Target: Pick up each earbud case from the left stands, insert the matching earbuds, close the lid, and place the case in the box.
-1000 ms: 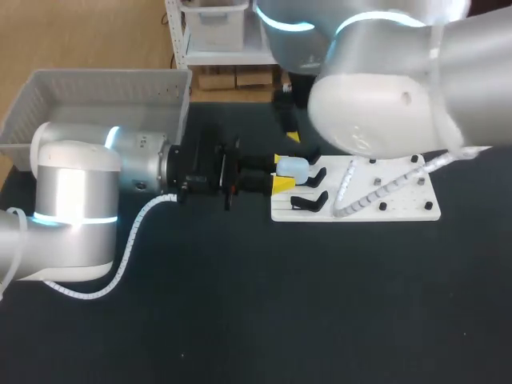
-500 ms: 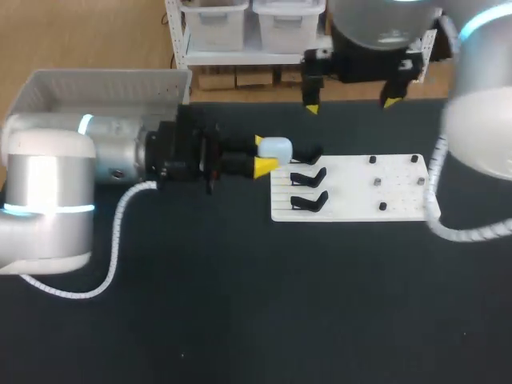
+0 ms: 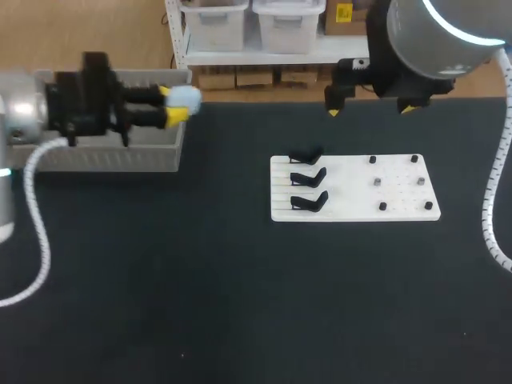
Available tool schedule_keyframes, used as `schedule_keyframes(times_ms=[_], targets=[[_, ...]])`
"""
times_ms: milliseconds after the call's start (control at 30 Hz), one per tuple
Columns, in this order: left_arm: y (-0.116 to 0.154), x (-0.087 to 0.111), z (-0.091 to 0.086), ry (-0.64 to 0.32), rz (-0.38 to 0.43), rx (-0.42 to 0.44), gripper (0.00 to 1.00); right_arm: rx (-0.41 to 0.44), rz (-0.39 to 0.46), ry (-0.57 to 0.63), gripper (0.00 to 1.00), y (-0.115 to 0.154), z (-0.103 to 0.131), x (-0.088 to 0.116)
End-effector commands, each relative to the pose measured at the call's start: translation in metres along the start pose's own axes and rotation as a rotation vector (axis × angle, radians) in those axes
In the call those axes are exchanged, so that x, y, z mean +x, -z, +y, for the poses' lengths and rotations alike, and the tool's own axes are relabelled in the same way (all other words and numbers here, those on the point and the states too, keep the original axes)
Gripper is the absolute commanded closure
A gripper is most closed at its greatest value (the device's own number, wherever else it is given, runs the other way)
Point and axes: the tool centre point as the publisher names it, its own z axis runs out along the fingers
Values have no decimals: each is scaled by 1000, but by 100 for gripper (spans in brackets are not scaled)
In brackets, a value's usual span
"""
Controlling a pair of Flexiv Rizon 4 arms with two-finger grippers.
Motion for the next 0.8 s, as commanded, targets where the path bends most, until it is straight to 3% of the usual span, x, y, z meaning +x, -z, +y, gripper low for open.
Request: schedule_keyframes(times_ms=[33,333,533,733,767,800], targets=[[45,13,31,18,92,-128,100,-1,-31,-2,0,-1,-1,2],[75,54,120,71,176,-207,100,-1,-31,-2,0,-1,-1,2],[86,87,159,110,204,-211,100,-1,-31,-2,0,-1,-1,2],[90,105,179,111,231,-194,100,-1,-31,-2,0,-1,-1,2],[91,106,181,112,237,-192,97,-1,-31,-2,0,-1,-1,2],[92,106,184,111,241,-186,65,-1,-31,-2,0,-1,-1,2]])
